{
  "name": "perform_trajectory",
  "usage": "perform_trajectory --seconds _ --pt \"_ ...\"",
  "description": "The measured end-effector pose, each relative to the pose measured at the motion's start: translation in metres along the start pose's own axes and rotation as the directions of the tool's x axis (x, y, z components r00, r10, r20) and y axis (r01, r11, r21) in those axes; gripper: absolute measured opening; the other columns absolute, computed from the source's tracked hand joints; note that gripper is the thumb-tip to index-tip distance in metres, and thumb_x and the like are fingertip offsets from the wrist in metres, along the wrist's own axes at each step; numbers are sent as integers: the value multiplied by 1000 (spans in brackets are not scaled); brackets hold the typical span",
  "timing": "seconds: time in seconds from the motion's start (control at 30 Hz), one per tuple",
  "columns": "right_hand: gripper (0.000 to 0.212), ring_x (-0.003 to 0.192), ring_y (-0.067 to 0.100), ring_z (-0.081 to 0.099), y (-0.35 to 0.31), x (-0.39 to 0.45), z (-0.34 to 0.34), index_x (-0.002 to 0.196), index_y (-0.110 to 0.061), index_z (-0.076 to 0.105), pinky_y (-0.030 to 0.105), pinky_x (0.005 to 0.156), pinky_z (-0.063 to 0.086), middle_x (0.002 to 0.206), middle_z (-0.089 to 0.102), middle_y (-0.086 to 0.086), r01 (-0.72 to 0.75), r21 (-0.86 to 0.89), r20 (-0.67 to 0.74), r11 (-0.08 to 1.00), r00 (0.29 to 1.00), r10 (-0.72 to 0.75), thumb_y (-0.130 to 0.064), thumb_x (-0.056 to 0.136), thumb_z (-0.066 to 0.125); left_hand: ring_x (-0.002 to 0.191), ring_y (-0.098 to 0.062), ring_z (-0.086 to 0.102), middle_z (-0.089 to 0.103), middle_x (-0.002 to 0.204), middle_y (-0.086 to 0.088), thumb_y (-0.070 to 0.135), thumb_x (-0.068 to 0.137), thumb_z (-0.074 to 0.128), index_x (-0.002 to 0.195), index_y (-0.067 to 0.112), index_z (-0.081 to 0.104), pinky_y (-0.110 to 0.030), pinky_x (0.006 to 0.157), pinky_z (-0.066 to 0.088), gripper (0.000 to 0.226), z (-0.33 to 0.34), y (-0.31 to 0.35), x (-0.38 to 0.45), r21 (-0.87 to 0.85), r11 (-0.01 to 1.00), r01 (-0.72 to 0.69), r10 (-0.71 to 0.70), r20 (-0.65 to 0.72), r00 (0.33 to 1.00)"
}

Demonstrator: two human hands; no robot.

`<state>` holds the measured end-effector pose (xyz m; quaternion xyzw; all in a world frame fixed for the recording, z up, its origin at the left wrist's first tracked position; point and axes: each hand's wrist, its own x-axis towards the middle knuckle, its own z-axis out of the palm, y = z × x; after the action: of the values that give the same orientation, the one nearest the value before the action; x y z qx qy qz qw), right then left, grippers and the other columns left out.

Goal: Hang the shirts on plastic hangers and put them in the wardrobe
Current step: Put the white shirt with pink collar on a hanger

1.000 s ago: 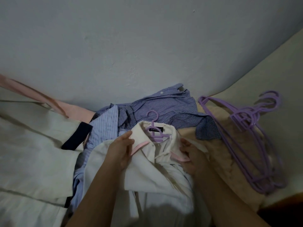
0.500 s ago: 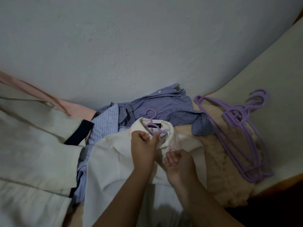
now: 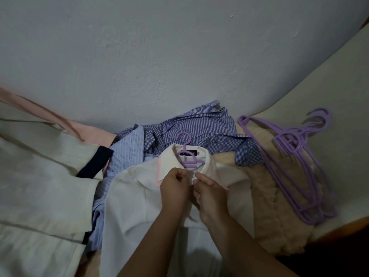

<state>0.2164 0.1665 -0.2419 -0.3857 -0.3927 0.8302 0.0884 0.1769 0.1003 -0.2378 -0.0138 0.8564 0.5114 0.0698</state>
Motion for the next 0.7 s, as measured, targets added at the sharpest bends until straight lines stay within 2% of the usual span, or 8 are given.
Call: perform_trajectory --seconds 0.17,0.23,0.3,0.37,0.47,0.53,0.6,0.7 --pt "20 74 19 62 0 1 1 82 -11 65 24 68 52 78 67 7 69 -55 -73 996 995 -73 7 86 57 65 -12 60 66 73 2 2 88 55 87 17 67 -16 60 47 19 -7 -1 -2 -170 964 202 -192 77 978" --pt "22 75 20 62 0 3 3 79 -12 63 26 70 52 79 67 8 85 -76 -88 993 992 -92 9 85 58 64 -13 60 69 74 -2 0 86 57 90 13 71 -21 65 50 19 -9 -2 -2 -211 947 243 -224 107 969" --pt "20 72 20 62 -1 6 5 77 -11 64 30 70 52 76 67 7 111 -133 -122 985 984 -128 8 83 60 66 -14 61 71 77 -4 1 86 58 89 14 73 -27 71 51 20 -10 -1 -2 -260 935 241 -219 108 970" --pt "16 70 22 63 -2 9 9 77 -11 66 35 71 53 74 68 6 152 -233 -163 961 968 -192 5 79 64 70 -11 63 72 79 0 3 86 61 82 20 74 -25 75 53 21 -12 2 -2 -290 934 207 -191 83 978" --pt "17 78 26 68 -8 12 15 72 -16 66 39 78 57 77 71 6 187 -303 -154 935 958 -242 0 77 67 66 3 62 69 76 10 4 87 64 88 17 75 -7 64 48 17 -12 8 -5 -308 939 153 -133 86 987" --pt "11 78 22 68 -12 12 17 82 -12 69 36 79 57 77 70 3 200 -325 -110 924 963 -247 -2 81 65 62 9 62 70 77 9 5 87 65 94 13 75 -3 59 45 15 -10 9 -5 -322 937 133 -115 74 991" --pt "13 75 16 66 -14 12 17 93 -7 70 30 75 56 77 69 1 212 -327 -68 921 967 -247 -2 84 62 68 8 62 72 84 6 10 87 66 98 14 76 -2 63 44 15 -9 9 -4 -290 951 104 -96 43 994" --pt "16 73 12 63 -17 10 14 97 -4 70 18 68 50 77 67 0 218 -322 -40 921 969 -243 1 86 59 74 8 58 71 86 7 11 88 65 100 15 76 2 64 41 16 -5 7 -3 -239 968 72 -72 11 997"
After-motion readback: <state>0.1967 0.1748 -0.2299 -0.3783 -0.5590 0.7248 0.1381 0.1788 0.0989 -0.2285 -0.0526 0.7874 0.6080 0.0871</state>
